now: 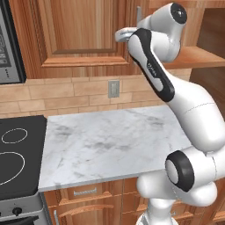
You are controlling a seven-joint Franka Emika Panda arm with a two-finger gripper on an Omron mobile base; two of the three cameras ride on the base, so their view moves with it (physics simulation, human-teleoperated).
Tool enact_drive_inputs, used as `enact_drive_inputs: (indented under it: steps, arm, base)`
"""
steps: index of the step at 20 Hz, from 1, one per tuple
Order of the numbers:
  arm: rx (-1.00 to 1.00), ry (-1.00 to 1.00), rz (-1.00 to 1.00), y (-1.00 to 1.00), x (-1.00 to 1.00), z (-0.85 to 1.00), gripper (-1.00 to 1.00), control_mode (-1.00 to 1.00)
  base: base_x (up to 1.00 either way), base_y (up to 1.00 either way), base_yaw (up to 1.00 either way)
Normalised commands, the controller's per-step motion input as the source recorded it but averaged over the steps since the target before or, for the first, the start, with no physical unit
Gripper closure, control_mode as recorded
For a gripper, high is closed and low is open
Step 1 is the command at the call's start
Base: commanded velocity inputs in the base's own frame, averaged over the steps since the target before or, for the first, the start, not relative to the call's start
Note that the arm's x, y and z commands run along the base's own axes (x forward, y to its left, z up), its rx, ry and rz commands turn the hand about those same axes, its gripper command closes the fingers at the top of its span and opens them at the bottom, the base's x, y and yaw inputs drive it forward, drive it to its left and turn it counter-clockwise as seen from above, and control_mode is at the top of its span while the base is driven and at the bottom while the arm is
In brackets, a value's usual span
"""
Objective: Move the oil and vinegar bottle and shaker from the cabinet to the dining counter.
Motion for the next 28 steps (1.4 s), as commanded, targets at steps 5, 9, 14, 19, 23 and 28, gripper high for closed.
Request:
enact_drive_inputs:
  steps: [5,9,14,19,23,28]
  arm:
    - [0.03,0.0,0.11,0.56,-0.49,0.06,1.0,-1.0]
    - [0.0,0.0,0.08,0.57,-0.54,0.05,1.0,-1.0]
    - [0.0,0.0,0.07,0.56,-0.56,0.02,1.0,-1.0]
    - [0.0,0.0,0.05,0.58,-0.6,0.0,1.0,-1.0]
    - [0.03,0.0,0.01,0.58,-0.65,0.0,1.0,-1.0]
    - [0.03,0.0,0.0,0.59,-0.64,0.0,1.0,-1.0]
  base:
    - [0.0,0.0,0.0]
    - [0.0,0.0,0.0]
    - [0.0,0.0,0.0]
    - [0.0,0.0,0.0]
    - [0.0,0.0,0.0]
    - [0.0,0.0,0.0]
